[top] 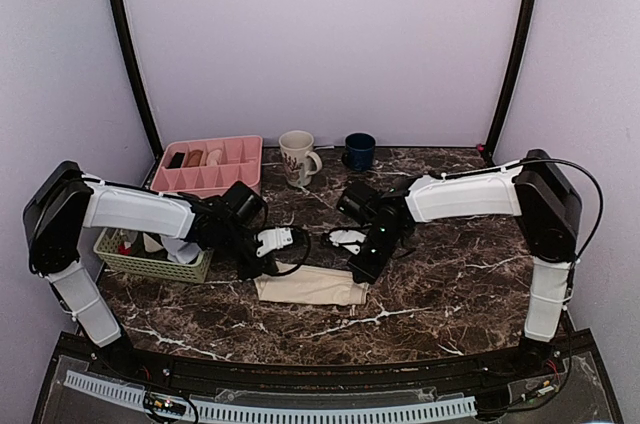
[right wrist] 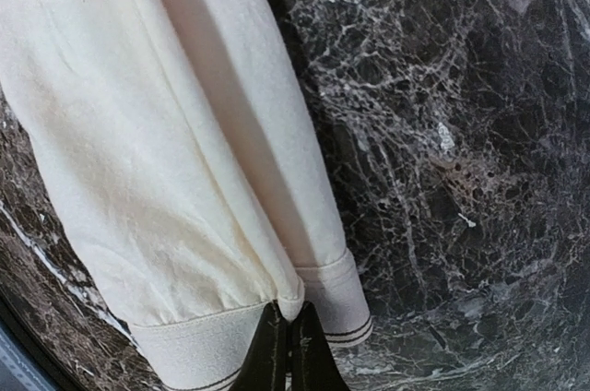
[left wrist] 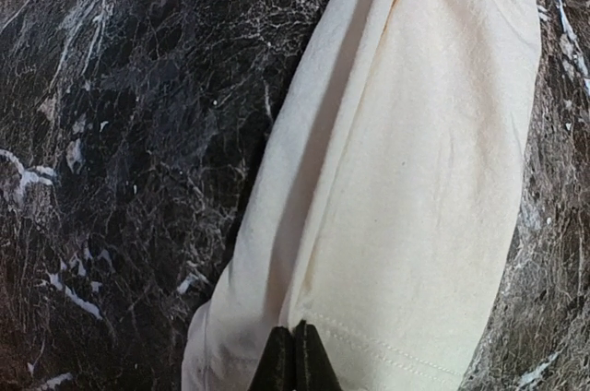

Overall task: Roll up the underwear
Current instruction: Fold the underwear at the center of the board, then rotate the underwear at the center of the board.

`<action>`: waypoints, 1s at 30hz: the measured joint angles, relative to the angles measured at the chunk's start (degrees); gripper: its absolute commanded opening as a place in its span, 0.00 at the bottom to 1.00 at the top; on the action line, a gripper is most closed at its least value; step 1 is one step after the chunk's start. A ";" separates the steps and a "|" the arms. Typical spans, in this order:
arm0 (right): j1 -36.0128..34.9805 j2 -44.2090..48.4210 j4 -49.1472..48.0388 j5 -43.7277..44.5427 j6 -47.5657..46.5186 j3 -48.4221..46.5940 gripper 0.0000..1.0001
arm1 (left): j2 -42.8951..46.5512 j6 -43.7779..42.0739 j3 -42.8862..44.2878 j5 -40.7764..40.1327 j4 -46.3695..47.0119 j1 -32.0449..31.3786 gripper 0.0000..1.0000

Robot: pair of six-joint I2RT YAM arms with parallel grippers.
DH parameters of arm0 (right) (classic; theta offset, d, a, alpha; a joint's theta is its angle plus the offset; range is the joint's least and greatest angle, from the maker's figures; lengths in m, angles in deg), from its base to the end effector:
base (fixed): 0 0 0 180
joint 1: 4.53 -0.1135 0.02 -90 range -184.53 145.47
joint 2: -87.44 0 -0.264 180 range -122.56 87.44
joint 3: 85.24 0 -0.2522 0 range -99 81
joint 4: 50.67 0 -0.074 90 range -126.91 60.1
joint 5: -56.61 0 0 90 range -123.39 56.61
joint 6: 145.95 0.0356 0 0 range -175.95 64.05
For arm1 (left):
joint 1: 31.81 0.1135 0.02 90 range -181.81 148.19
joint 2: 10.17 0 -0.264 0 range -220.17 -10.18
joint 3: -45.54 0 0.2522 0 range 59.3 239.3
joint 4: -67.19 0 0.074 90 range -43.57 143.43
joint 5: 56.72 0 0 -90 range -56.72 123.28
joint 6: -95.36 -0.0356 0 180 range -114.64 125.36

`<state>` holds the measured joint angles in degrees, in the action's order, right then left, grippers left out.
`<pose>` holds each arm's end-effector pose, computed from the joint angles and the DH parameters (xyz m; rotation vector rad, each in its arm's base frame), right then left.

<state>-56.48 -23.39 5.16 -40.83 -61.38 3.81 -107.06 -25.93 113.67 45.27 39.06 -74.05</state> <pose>0.2294 0.3005 0.1686 -1.4356 2.5732 0.3219 0.2410 -0.2288 0.1631 1.5999 2.0075 -0.3410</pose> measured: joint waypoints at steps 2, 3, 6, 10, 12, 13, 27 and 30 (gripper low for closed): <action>0.02 -0.46 -0.68 0.02 0.15 0.44 0.00 | 0.31 0.00 0.00 0.02 -0.04 0.26 0.00; 0.04 -0.46 -0.74 -0.04 0.17 0.44 0.00 | 0.37 0.00 0.00 0.00 0.00 0.39 0.01; 0.09 -0.46 -0.94 -0.24 0.26 0.44 0.02 | 0.26 0.02 0.00 -0.04 0.13 1.03 0.03; 0.11 -0.48 -0.55 -0.42 1.05 -0.11 0.18 | -1.07 0.44 0.02 -0.31 0.39 1.33 0.28; 0.11 -0.50 0.68 -0.55 1.79 -1.25 0.28 | -1.40 1.11 0.02 -0.50 0.35 1.38 0.39; 0.17 -0.50 1.42 -0.52 1.97 -2.08 0.31 | -1.36 0.98 0.02 -0.63 0.42 1.44 0.42; 3.48 -0.37 3.48 -7.69 4.28 -5.01 0.47 | 9.25 12.48 -2.14 -1.75 1.09 1.57 0.48; 3.45 -1.97 2.71 -10.21 4.22 -5.57 0.42 | 12.61 15.54 -5.90 -0.48 1.07 1.03 0.44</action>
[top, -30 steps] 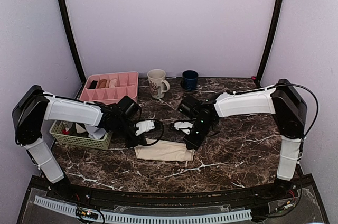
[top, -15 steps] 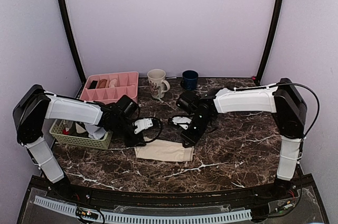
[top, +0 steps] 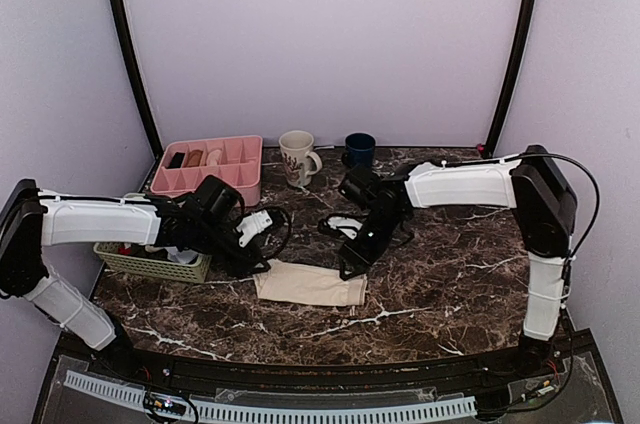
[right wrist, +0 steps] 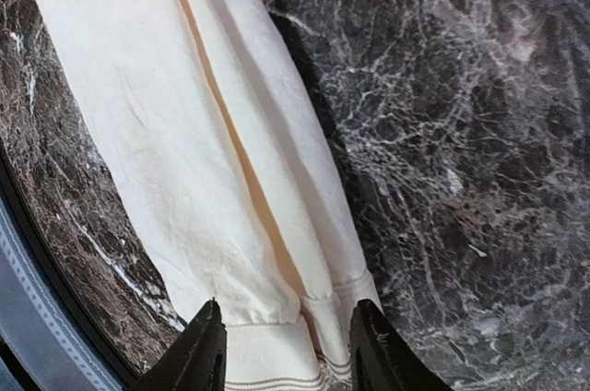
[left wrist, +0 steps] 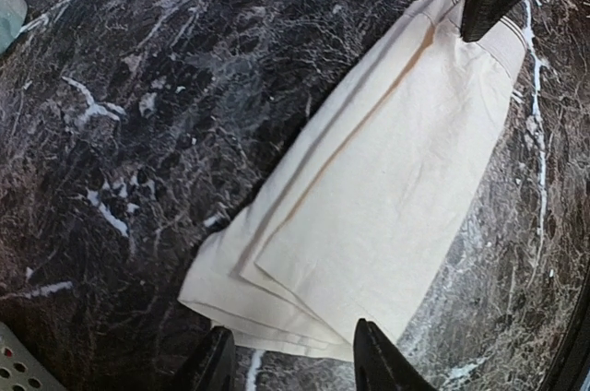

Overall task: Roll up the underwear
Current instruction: Rotate the underwear at the center of the board.

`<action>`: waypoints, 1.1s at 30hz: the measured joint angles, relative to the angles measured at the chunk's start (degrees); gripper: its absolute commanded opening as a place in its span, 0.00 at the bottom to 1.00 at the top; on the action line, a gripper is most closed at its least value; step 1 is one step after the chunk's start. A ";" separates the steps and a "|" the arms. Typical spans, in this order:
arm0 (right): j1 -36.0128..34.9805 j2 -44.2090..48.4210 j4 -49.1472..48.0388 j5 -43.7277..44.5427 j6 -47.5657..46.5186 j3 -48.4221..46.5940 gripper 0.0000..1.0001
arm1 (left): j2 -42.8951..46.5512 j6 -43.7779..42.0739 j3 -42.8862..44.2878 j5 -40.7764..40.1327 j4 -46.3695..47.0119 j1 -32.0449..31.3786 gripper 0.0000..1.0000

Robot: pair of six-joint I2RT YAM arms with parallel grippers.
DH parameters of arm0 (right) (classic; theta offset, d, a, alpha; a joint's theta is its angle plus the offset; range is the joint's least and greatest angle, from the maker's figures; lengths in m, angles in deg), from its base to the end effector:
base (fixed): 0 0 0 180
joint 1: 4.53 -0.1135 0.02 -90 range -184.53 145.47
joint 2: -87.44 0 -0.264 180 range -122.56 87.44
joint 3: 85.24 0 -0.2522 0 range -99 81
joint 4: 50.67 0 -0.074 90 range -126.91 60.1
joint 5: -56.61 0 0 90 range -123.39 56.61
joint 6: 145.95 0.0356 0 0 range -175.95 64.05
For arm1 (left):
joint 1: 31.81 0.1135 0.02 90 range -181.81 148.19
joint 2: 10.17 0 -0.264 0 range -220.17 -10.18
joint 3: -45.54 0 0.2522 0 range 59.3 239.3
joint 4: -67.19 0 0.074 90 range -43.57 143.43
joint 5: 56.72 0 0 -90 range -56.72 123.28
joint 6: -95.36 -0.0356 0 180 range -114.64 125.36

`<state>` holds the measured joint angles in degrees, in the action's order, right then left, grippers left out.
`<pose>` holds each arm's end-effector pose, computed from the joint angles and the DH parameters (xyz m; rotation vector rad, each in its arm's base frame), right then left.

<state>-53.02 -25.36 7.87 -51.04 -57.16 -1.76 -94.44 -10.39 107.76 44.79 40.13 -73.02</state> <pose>0.2521 0.3012 0.1820 -1.3028 2.6669 0.5806 0.2200 -0.2021 0.1992 1.2504 2.1117 -0.4425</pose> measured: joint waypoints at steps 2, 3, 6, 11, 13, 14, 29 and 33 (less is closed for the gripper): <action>0.00 -1.81 -0.33 -1.25 -0.13 0.00 0.36 | 1.20 1.27 -1.60 0.37 -0.15 -1.18 0.40; 0.00 -2.62 -0.50 -1.73 -0.31 0.09 0.32 | 1.46 1.95 -2.08 0.44 -0.33 -2.23 0.40; 0.02 -3.43 -1.68 -2.97 -0.52 0.76 0.20 | 1.44 3.08 -2.71 0.39 -0.74 -5.07 0.36; 0.22 -1.60 -5.75 -5.99 0.44 5.38 0.13 | -0.48 5.31 -3.21 -0.61 -1.25 -8.20 0.31; 0.17 0.09 -7.63 -7.67 1.55 8.59 0.11 | -2.23 6.19 -3.21 -2.25 -1.53 -8.31 0.30; 0.15 0.87 -8.37 -8.33 2.16 9.99 0.10 | -3.19 6.47 -3.19 -3.30 -1.66 -8.31 0.29; 2.27 14.84 -15.69 -12.33 16.76 22.49 0.41 | -20.68 -0.87 12.83 -9.25 -0.57 -2.19 0.44; 4.26 14.49 -16.83 -12.52 18.10 22.49 0.47 | -21.73 -3.34 15.74 -9.62 -0.48 1.53 0.50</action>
<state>-48.76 -10.87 -8.96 -63.56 -39.06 20.73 -116.17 -13.73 123.50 35.17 39.65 -71.49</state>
